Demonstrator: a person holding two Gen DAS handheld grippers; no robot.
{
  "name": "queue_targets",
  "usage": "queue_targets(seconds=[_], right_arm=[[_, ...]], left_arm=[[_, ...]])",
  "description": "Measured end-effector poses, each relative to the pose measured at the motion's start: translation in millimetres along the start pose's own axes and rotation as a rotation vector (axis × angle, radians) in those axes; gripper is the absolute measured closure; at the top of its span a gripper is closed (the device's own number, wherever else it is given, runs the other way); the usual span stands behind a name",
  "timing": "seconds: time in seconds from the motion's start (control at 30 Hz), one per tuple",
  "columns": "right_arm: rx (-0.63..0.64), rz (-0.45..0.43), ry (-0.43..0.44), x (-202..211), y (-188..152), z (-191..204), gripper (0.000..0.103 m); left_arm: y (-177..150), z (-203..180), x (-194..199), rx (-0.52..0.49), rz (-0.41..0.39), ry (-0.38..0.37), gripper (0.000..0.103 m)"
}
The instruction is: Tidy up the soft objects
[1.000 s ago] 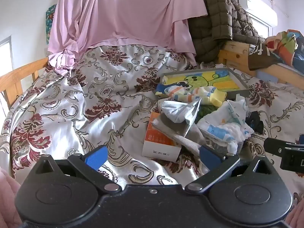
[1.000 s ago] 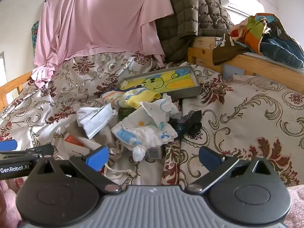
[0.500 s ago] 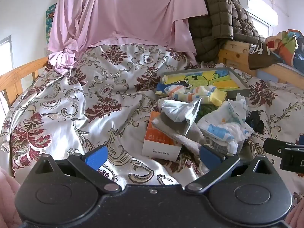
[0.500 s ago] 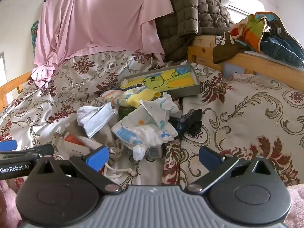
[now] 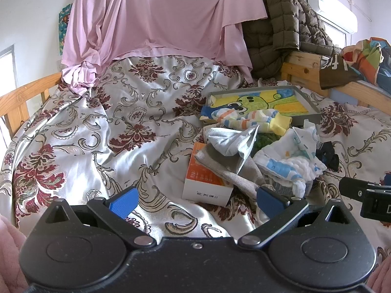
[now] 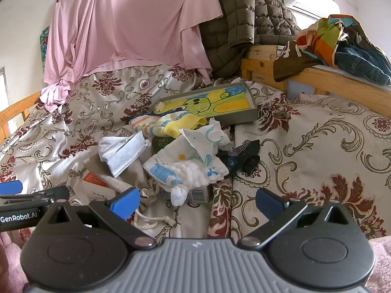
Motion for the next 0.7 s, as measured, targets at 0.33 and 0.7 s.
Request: queue_targets(seconds=[0.33,0.7], right_arm=[[-0.001,0.001,0.000,-0.1,-0.3,-0.6,0.000],[-0.002,0.002,0.000,-0.1,-0.5,-1.1,0.000]], left_arm=[[-0.7,0.6,0.3,0.000,0.001,0.000,0.001],[-0.7,0.5,0.2,0.000,0.002,0.000,0.001]])
Point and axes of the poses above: each gripper's, at about its wrist camera, not at the fingertips, and x roughly against the way its jaws point, z to its left, y to its top, the point moved 7 cm from there along -x, roughly the way its jaws point, and after that the axes turned 13 degrees about -y, right-handed, at the moved point
